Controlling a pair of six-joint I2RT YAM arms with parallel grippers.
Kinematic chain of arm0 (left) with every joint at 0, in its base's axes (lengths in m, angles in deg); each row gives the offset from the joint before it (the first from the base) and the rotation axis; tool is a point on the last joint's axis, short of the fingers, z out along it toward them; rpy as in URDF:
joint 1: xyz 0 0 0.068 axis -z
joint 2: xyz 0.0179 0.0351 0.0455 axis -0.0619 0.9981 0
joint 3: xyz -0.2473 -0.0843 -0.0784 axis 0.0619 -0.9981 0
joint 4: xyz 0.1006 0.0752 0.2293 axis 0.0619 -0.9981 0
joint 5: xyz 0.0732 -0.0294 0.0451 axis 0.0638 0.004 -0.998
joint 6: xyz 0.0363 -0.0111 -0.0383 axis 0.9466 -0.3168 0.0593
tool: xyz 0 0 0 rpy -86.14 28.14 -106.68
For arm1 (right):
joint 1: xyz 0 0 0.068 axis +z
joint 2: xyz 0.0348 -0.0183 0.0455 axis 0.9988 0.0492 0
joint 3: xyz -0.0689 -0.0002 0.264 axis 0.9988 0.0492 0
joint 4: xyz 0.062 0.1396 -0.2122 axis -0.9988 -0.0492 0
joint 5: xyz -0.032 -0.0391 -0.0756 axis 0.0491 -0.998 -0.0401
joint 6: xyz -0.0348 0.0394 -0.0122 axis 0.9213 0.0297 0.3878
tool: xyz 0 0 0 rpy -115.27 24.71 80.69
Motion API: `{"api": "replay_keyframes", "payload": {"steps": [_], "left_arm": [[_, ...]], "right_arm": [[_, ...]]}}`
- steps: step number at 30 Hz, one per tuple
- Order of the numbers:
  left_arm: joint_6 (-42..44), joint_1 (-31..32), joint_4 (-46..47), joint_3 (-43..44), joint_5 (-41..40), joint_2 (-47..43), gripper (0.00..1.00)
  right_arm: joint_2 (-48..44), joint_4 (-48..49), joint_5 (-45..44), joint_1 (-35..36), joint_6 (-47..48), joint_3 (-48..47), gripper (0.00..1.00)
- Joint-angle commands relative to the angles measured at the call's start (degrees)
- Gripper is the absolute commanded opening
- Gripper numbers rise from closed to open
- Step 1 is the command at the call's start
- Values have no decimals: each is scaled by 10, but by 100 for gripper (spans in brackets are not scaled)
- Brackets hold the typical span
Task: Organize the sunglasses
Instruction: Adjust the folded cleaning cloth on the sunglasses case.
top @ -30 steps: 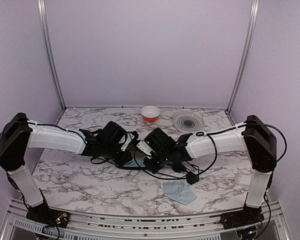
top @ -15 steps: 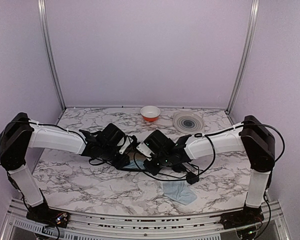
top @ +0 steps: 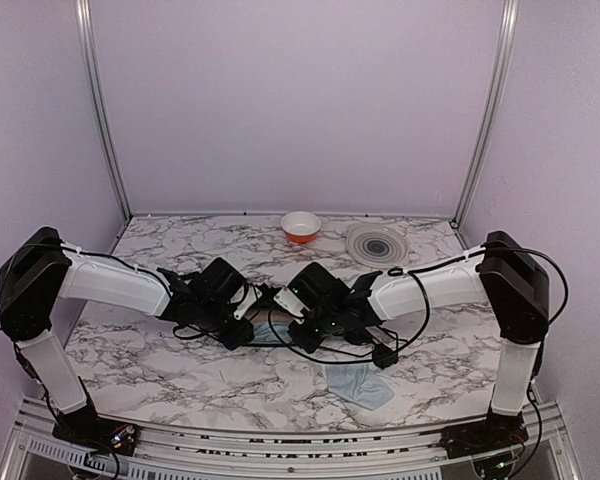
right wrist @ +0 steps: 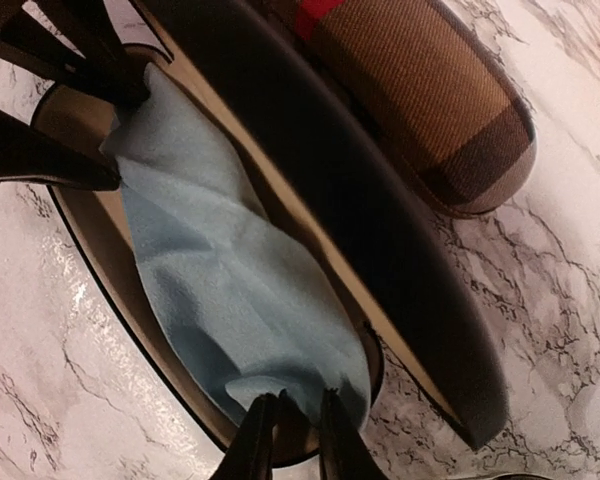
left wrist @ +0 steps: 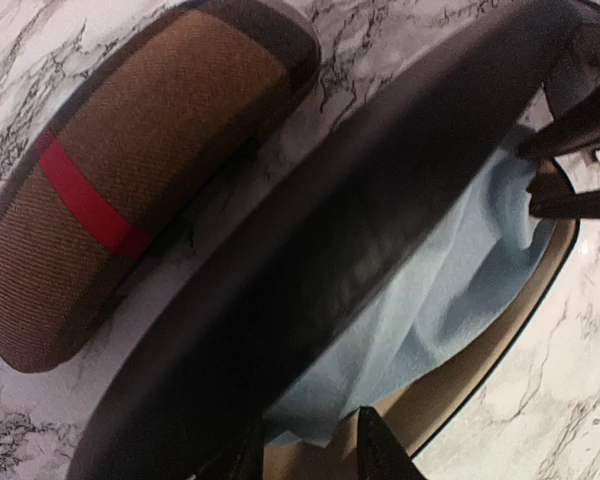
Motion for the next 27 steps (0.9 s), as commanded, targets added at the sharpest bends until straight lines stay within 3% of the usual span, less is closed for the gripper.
{"api": "replay_keyframes", "payload": {"steps": [1,9,17,27], "left_arm": [[30,15,13,-19,17,-9,31],[37,18,63,-37,-1,-21,27],[50,19,76,-36,-3,-17,1],[38,21,63,-31,1,-61,0]], "right_arm": [[6,30,-3,-5,-6,-8,17],[6,28,-2,-5,-6,-10,17],[-3,25,-9,-5,-1,-11,17],[-36,27,-24,-6,8,-9,17]]}}
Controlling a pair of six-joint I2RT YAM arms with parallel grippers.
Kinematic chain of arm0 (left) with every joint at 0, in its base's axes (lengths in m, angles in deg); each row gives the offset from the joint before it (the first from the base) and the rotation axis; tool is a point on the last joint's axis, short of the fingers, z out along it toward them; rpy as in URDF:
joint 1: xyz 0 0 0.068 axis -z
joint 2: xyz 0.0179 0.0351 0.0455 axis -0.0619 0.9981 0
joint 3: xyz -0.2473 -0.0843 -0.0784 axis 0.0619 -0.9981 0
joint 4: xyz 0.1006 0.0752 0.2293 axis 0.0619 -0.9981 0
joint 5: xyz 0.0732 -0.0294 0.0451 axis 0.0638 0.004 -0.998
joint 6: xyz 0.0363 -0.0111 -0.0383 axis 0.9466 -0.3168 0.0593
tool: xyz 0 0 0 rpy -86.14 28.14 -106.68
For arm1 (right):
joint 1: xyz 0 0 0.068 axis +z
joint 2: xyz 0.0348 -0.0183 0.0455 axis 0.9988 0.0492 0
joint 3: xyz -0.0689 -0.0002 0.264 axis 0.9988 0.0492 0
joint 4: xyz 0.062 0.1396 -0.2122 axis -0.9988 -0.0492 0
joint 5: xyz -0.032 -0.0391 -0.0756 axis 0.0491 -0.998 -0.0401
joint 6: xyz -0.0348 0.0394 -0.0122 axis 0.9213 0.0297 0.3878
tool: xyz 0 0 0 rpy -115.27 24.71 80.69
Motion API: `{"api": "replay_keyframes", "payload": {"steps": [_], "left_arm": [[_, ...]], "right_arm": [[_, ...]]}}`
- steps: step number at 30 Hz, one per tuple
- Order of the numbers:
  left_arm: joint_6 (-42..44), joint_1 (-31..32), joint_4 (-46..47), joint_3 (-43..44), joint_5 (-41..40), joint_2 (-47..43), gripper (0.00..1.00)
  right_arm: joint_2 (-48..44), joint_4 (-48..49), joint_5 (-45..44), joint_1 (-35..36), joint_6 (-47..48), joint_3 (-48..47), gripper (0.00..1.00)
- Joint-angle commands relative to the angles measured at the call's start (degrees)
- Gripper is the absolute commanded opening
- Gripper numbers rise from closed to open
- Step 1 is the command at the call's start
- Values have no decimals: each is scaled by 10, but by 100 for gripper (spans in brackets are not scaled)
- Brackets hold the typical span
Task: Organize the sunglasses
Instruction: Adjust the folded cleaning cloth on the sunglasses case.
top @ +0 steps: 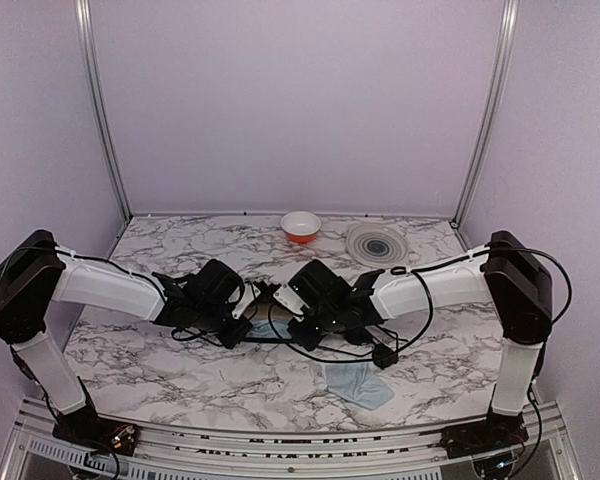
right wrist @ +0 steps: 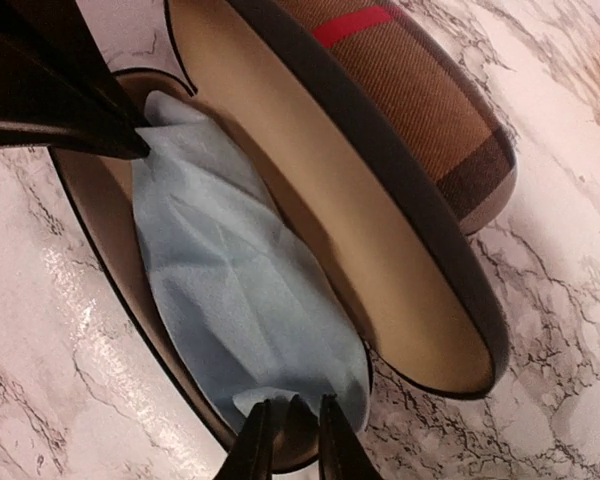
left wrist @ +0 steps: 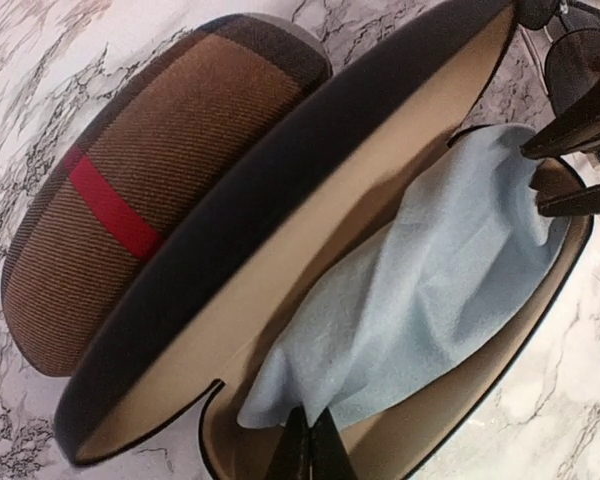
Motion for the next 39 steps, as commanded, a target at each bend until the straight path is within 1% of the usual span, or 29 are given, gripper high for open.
{"api": "replay_keyframes", "payload": {"steps": [1,10,16,19,23,26,33,36,39], "left_arm": [[16,17,4,5,24,-51,0],[18,17,-31,37,2,-68,0],[24,18,-62,55,5,-79,0],[27,22,-76,57,13,-93,0],[20,24,-84,57,32,-110,0],[8,24,-86,60,43,-115,0],[-15,24,-91,65,59,-134,0],[-20,24,-96,67,63,-143,0],[-23,24,-98,65,63,-151,0]], "right_arm": [[-36,25,-20,-7,2,-9,17],[-76,32,-27,-13,17,-5,18],[-99,41,-39,-13,28,13,19],[-124,64,-24,-13,67,37,22],[-157,117,3,-16,122,85,31],[-163,142,42,-26,157,107,35],[-174,212,67,-35,243,161,38],[-179,234,91,-46,260,179,38],[-175,252,87,-53,273,186,38]]}}
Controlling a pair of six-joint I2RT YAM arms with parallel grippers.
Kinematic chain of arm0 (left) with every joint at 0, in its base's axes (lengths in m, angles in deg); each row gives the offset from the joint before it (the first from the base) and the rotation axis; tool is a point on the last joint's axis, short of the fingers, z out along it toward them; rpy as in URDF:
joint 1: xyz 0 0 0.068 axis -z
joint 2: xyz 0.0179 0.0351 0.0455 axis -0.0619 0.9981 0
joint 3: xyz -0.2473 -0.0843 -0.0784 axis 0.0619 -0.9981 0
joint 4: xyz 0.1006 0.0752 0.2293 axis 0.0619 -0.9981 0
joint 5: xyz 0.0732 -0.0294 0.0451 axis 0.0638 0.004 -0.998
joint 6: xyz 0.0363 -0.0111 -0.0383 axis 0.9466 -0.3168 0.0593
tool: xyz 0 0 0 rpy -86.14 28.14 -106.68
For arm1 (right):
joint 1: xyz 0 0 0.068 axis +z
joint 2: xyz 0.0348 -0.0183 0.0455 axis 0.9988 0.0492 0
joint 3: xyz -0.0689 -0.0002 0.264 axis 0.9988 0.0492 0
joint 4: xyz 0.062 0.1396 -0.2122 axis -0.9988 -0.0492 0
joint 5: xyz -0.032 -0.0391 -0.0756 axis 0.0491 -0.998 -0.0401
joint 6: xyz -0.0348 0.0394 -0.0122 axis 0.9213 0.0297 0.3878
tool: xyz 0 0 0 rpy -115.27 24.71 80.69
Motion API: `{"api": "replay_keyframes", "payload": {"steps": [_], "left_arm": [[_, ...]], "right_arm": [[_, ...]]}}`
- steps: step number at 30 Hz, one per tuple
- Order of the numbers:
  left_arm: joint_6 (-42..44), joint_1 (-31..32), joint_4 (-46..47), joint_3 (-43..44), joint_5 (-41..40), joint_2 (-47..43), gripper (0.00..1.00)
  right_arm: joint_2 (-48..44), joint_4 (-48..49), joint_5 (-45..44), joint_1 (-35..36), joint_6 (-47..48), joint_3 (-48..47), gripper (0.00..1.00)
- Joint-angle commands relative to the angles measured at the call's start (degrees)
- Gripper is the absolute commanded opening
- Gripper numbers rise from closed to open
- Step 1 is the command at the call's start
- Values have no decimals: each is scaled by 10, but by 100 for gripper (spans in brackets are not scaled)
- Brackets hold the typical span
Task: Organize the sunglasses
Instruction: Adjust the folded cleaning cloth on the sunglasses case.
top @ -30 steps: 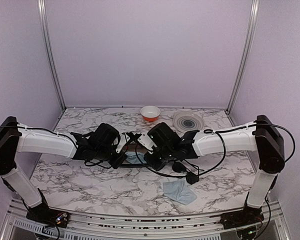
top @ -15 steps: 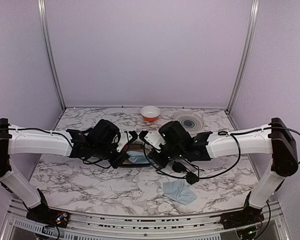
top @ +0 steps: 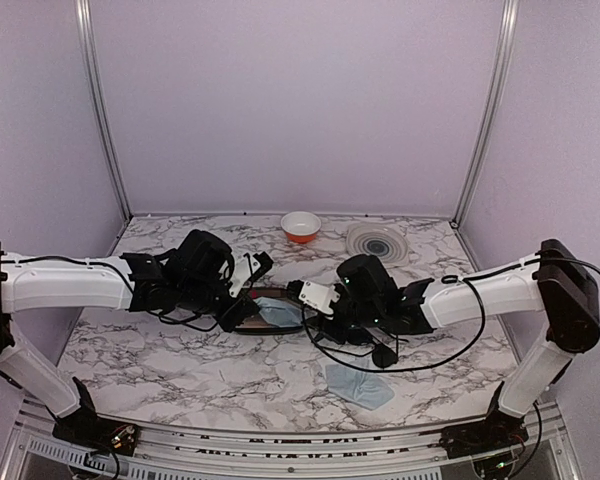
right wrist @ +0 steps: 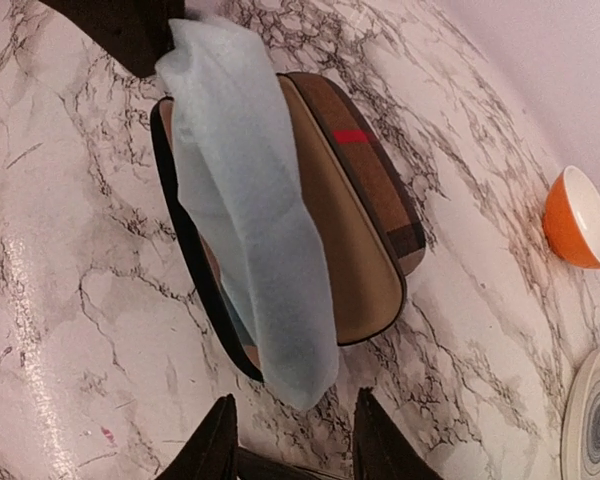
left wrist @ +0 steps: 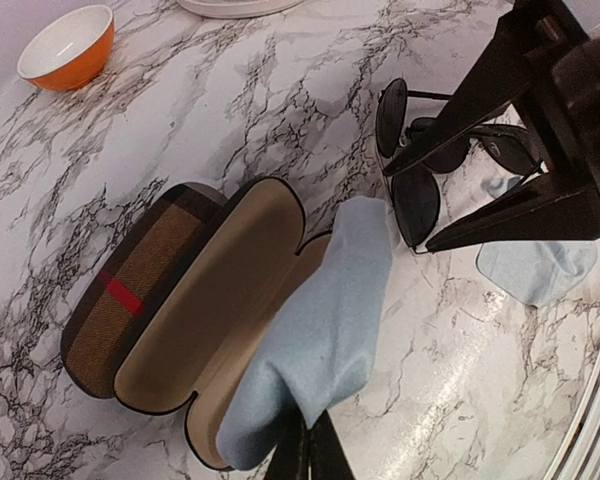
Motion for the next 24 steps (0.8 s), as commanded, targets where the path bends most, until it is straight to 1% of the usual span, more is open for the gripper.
{"api": "replay_keyframes", "payload": {"steps": [1,7,11,14,17,20,24], "left_arm": [[-11,1,-20,16,10,-27,0],[-14,1,-19,13,8,-28,0],[-14,1,-19,12,7,-29,0],[-15,1,-19,11,4,-28,0],[-16,1,-20,12,2,-26,0],[-17,1,-19,12,2,-25,0],[-18,1,-19,12,3,-26,0]], "right_arm": [[-13,60,17,-16,37,1,38],[13,58,35,-17,26,-17,35],[16,61,53,-18,14,-15,31],[19,56,79,-17,11,-16,31],[21,50,110,-17,8,-15,33],[22,55,110,-17,2,-11,33],[35,54,82,-17,-6,-18,32]]}}
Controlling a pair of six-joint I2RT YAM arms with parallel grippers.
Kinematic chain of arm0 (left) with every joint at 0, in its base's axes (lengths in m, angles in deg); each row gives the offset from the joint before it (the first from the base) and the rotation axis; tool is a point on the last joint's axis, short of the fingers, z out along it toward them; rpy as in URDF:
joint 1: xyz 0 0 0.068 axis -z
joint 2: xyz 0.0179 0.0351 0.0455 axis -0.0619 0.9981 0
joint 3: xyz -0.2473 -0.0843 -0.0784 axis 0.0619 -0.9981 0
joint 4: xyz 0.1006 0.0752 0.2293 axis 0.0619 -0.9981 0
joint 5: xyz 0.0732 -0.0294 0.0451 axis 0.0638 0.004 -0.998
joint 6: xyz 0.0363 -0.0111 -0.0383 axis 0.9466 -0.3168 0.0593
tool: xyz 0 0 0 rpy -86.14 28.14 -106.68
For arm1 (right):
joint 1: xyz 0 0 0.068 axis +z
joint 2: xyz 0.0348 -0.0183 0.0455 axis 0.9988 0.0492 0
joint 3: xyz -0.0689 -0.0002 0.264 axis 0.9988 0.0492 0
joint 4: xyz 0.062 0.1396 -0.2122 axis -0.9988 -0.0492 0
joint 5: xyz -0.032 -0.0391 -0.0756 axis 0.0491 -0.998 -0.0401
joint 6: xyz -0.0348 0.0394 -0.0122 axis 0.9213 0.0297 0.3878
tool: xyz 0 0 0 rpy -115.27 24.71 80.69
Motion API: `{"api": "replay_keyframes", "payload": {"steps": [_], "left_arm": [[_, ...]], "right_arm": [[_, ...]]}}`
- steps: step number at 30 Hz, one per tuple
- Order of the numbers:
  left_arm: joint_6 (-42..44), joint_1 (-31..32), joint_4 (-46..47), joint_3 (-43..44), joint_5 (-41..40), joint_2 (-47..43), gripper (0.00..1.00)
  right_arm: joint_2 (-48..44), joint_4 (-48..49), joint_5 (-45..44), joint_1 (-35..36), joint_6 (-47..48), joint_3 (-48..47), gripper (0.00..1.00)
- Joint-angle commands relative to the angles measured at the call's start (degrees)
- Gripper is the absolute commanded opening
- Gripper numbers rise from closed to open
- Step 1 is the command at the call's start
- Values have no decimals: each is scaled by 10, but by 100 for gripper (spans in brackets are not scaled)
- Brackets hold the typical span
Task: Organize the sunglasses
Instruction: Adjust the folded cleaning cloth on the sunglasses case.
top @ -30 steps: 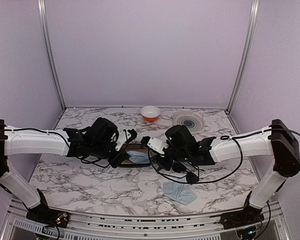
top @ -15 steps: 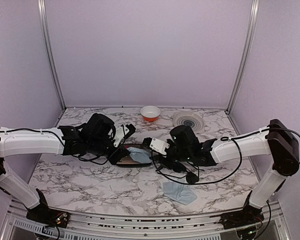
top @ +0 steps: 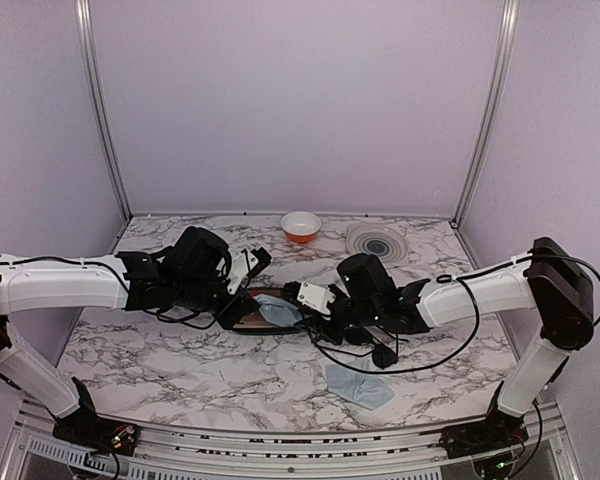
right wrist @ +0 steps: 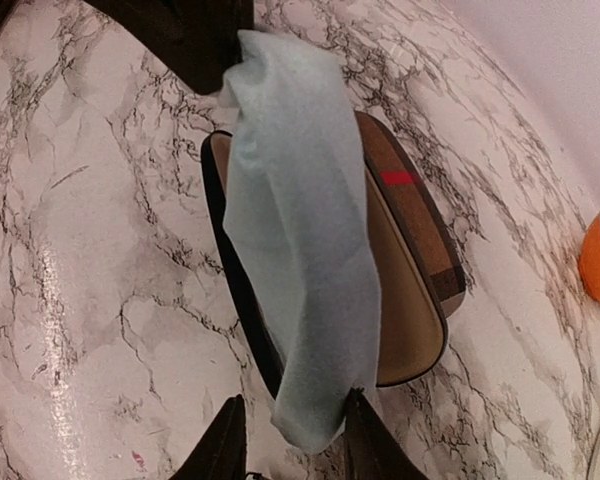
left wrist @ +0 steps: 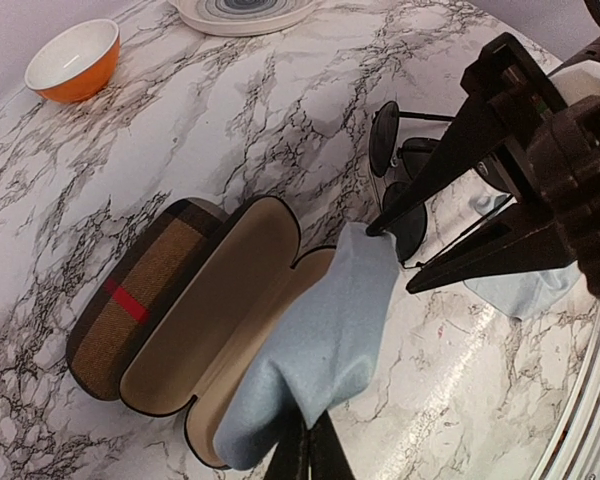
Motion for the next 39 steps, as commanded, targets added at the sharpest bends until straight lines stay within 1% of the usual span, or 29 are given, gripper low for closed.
{"api": "replay_keyframes", "payload": {"steps": [1,6,13,15,17,18,20,21,22,23,28,29,30,32,33,34,35,39], "left_arm": [[-6,1,-18,9,-1,-11,0],[-7,1,-18,9,1,-10,0],[-9,1,-18,9,2,-7,0],[-9,1,-18,10,1,-6,0],[-9,1,-18,9,1,-6,0],[-9,1,-18,9,1,-7,0],[-9,1,-18,8,1,-8,0],[-9,1,-18,7,1,-9,0],[-9,1,-18,7,1,-9,0],[-9,1,-18,6,1,-9,0],[-8,1,-22,0,-6,-16,0],[-7,1,-25,-2,-12,-19,7],[-5,1,-29,-6,-19,-23,20],[0,1,-37,-12,-29,-34,41],[2,1,-40,-15,-32,-41,49],[7,1,-42,-19,-36,-47,53],[12,1,-45,-22,-40,-52,53],[23,1,-44,-39,-39,-65,53]], "right_arm": [[19,7,-16,-3,-20,-24,32],[28,13,-35,-3,-36,-31,31],[29,26,-38,-2,-54,-30,33],[32,28,-35,-2,-58,-30,32],[35,27,-38,-2,-60,-32,28],[36,27,-40,-2,-63,-33,25],[37,26,-40,-2,-63,-34,16],[36,26,-40,-2,-64,-34,9],[35,26,-38,-2,-65,-35,3],[34,26,-35,-2,-65,-35,0],[19,24,-29,-2,-63,-38,0],[14,16,-32,-2,-60,-41,0],[11,5,-35,-2,-57,-48,0],[3,-23,-41,-2,-52,-67,0],[-1,-38,-41,-3,-50,-77,0],[-4,-51,-41,-2,-49,-87,0],[-6,-63,-40,-1,-48,-94,0],[-10,-102,-34,4,-46,-121,0]]}}
